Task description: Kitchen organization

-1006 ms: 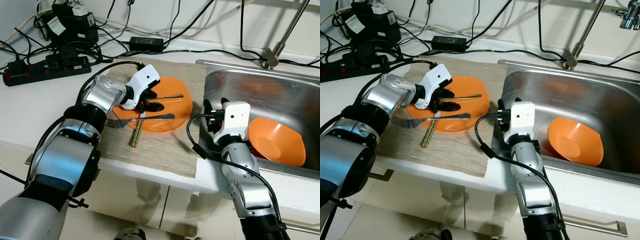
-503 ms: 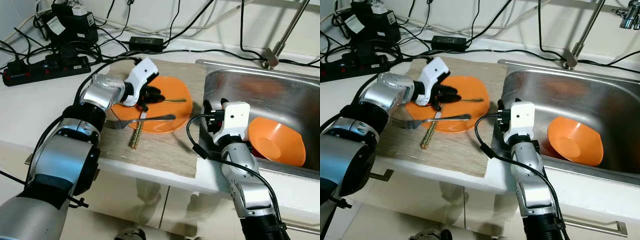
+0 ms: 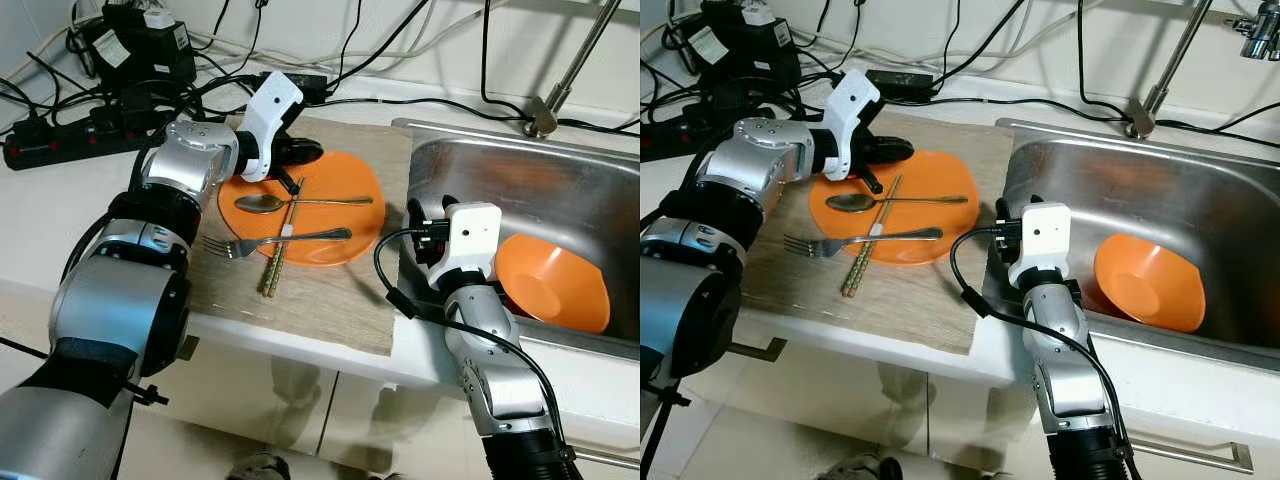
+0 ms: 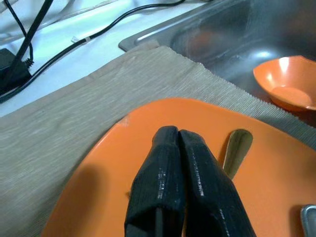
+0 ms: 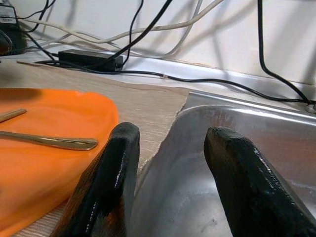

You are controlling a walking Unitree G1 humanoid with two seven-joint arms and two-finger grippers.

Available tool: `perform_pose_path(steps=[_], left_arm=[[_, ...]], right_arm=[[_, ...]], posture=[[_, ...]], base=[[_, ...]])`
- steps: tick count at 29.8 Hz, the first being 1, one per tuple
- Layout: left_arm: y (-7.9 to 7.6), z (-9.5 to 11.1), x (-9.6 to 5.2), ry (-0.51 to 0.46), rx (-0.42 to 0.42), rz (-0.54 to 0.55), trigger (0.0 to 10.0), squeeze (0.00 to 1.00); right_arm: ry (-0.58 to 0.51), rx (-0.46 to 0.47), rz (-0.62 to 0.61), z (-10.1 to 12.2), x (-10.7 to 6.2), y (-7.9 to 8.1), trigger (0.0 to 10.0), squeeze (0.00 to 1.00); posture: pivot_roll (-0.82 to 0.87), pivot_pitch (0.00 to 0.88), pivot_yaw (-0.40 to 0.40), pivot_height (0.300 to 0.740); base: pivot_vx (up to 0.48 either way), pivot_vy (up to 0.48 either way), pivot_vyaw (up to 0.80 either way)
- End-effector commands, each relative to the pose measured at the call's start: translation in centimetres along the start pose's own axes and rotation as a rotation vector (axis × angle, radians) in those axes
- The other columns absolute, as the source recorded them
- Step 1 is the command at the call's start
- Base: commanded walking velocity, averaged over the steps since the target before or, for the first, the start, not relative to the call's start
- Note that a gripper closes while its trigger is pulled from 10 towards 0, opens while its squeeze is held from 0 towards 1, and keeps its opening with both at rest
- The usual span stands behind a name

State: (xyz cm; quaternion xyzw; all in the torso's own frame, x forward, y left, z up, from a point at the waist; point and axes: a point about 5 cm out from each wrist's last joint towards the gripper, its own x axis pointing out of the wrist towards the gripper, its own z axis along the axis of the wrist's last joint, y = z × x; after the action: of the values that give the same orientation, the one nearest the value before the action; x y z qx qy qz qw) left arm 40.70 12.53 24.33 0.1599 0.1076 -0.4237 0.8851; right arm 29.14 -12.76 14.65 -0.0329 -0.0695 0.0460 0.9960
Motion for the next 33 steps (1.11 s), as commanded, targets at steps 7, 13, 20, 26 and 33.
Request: perform_pose_path(steps=[7,13,20,26,33], left_arm=[[0.2,-0.5,-0.3,0.106,0.132,-0.001,10.0,1.00],[0.5,-1.0,-0.8,0.154,0.155,-0.007,10.0,1.00],[0.4,-1.3,-1.0,0.175,0.179,-0.046,10.0,1.00],[0.4,-1.5,-1.4,0.181,0.182,-0.067,10.0,1.00],[0.7,-1.8,-1.8,0.187,0.179,-0.068,10.0,1.00]], right_arm=[[0.004,-0.004,0.000,0.1,-0.1,-0.3,10.0,0.00],[0.006,-0.002,-0.008,0.1,-0.2,-0.5,10.0,0.00],[0.010,-0.002,-0.012,0.0,-0.2,-0.6,10.0,0.00],[0.011,-0.002,-0.010,0.0,-0.2,-0.4,10.0,0.00],[0.014,0.000,-0.006,-0.1,-0.1,-0.3,10.0,0.00]], posture=[[0.01,0.009,-0.027,0.740],[0.01,0.014,-0.020,0.740],[0.01,0.017,-0.023,0.740],[0.01,0.018,-0.024,0.740],[0.02,0.022,-0.027,0.740]], base=[[0.000,0.000,0.00],[0.000,0.000,0.00],[0.000,0.000,0.00],[0.000,0.000,0.00],[0.000,0.000,0.00]])
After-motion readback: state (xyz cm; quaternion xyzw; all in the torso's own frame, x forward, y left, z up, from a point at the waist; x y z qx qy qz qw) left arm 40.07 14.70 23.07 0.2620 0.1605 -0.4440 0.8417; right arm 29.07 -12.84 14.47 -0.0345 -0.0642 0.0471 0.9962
